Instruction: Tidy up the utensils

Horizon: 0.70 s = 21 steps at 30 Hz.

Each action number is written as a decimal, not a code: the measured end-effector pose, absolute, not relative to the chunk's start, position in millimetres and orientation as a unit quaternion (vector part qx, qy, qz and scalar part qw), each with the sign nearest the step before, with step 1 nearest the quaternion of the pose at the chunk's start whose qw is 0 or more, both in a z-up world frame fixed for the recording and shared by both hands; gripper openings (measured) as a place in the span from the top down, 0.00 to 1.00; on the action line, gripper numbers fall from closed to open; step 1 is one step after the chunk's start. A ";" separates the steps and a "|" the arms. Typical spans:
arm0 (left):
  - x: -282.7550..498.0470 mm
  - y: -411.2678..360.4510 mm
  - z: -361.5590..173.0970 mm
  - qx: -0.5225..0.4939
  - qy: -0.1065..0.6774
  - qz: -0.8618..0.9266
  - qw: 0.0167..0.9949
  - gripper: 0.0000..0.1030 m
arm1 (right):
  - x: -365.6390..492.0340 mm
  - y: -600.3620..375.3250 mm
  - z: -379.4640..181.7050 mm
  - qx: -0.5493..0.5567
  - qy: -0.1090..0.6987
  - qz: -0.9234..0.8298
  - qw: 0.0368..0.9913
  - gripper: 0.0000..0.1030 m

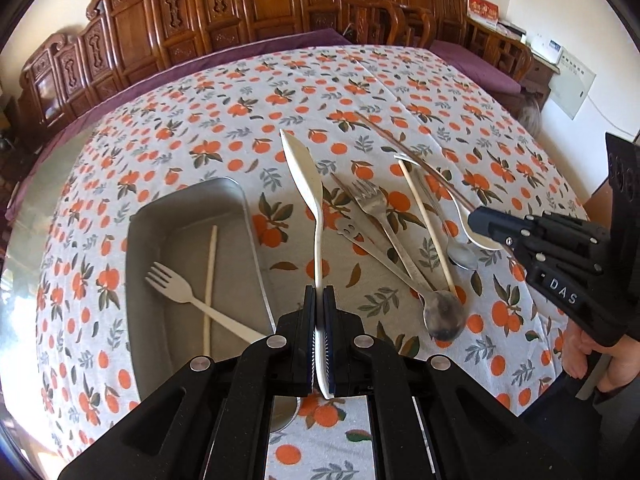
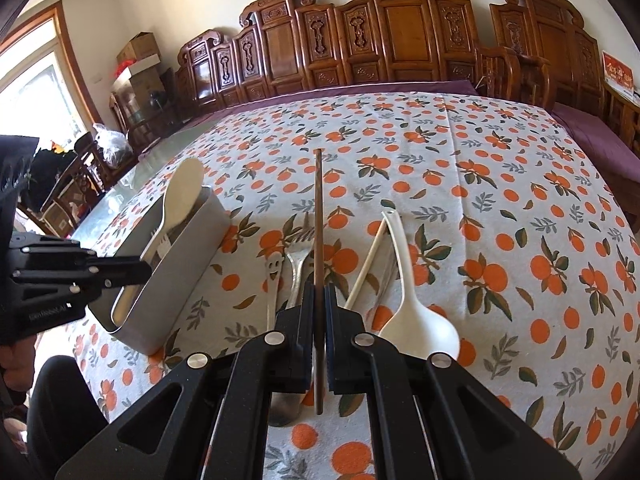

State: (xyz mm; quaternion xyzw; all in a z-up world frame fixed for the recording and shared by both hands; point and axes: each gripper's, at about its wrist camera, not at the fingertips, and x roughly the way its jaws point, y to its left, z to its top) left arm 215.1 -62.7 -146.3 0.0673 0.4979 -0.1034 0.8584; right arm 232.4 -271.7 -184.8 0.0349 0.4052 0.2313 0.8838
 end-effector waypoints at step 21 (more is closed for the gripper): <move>210.5 2.3 -163.3 0.023 0.473 -0.084 0.877 0.97 | 224.2 -240.1 -189.3 0.011 0.412 0.253 0.875 0.94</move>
